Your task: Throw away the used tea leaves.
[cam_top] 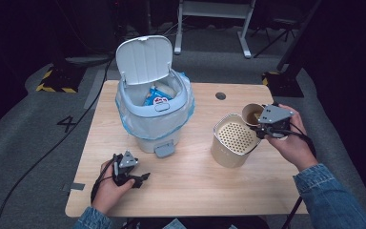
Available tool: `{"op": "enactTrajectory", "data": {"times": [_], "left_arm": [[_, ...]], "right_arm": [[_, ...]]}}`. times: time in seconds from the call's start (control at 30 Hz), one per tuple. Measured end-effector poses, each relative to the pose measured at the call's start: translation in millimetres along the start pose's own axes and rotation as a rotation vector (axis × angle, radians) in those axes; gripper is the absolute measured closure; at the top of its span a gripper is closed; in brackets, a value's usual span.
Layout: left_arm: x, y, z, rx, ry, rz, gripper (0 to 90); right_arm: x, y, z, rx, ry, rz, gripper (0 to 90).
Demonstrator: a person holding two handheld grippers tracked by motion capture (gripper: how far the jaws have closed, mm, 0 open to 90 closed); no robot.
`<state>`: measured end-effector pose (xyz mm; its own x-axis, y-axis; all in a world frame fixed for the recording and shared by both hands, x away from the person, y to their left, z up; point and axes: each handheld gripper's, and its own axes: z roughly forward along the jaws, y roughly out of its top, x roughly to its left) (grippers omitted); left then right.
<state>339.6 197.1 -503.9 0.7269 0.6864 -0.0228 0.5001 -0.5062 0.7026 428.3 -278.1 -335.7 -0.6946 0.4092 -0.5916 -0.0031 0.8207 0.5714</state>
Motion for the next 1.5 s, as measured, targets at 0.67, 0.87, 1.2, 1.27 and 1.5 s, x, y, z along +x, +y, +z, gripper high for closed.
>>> {"op": "enactTrajectory", "data": {"times": [0.67, 0.87, 1.2, 1.27, 1.5], "left_arm": [[0.1, 0.0, 0.0, 0.0, 0.0, 0.0, 24.9], [0.1, 0.0, 0.0, -0.001, 0.0, 0.0, 24.8], [0.1, 0.0, 0.0, 0.0, 0.0, 0.0, 24.8], [0.0, 0.0, 0.0, 0.0, 0.0, -0.001, 24.9], [0.1, 0.0, 0.0, -0.001, 0.0, 0.0, 24.9]], "right_arm": [[26.2, 15.9, 1.7, 0.157, -0.238, -0.546, 34.2], [37.9, 18.8, 3.1, 0.197, -0.298, -0.695, 34.3], [44.7, 24.1, 0.9, 0.238, -0.388, -0.88, 34.6], [44.9, 25.0, 0.1, 0.247, -0.4, -0.912, 34.6], [45.1, 28.2, -3.7, 0.246, -0.443, -1.007, 34.6]]}}
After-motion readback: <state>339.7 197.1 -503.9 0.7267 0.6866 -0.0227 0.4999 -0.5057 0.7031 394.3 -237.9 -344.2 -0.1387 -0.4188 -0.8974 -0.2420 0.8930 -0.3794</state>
